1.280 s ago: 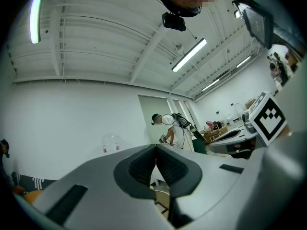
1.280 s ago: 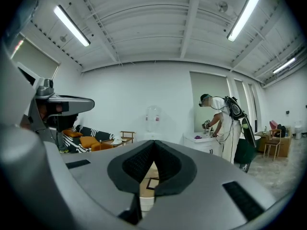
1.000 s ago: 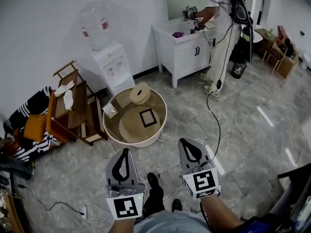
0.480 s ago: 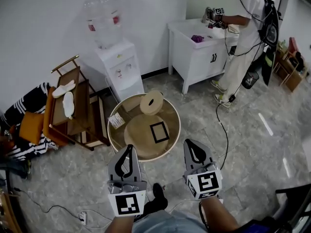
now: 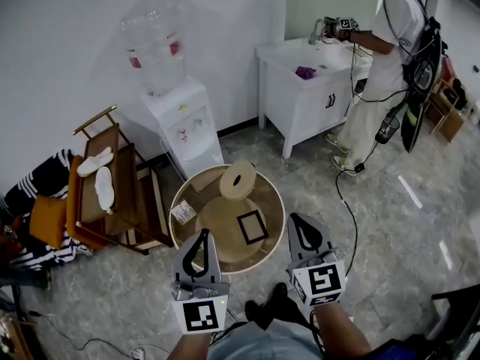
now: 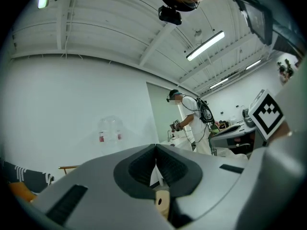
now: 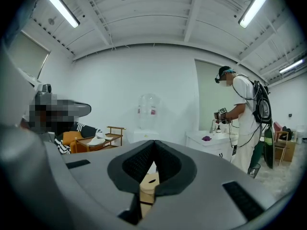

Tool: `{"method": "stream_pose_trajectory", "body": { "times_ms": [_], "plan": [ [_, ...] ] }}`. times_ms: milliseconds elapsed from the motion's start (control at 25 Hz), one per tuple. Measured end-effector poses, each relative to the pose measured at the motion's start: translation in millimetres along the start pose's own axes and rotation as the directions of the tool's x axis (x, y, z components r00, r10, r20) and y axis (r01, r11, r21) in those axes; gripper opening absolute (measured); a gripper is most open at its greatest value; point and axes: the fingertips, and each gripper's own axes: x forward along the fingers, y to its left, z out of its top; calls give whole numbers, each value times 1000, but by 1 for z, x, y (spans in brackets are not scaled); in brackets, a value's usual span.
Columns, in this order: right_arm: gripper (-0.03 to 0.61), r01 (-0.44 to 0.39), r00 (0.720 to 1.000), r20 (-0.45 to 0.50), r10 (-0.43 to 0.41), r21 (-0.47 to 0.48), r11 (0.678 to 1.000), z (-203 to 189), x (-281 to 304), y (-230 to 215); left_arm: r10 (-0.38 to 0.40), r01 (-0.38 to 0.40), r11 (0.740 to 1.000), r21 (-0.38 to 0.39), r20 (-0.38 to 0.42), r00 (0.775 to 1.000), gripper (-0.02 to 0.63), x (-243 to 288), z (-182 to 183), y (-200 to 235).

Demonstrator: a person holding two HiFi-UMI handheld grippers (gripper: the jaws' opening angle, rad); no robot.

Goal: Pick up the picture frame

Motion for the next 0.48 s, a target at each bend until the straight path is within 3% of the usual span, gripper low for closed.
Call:
{"method": "stream_pose_trajectory", "body": {
  "times_ms": [480],
  "plan": [
    [14, -17, 999, -43, 17, 12, 1000, -16, 98, -46, -6, 3, 999, -45, -72, 997, 15, 103, -42, 14]
  ]
}}
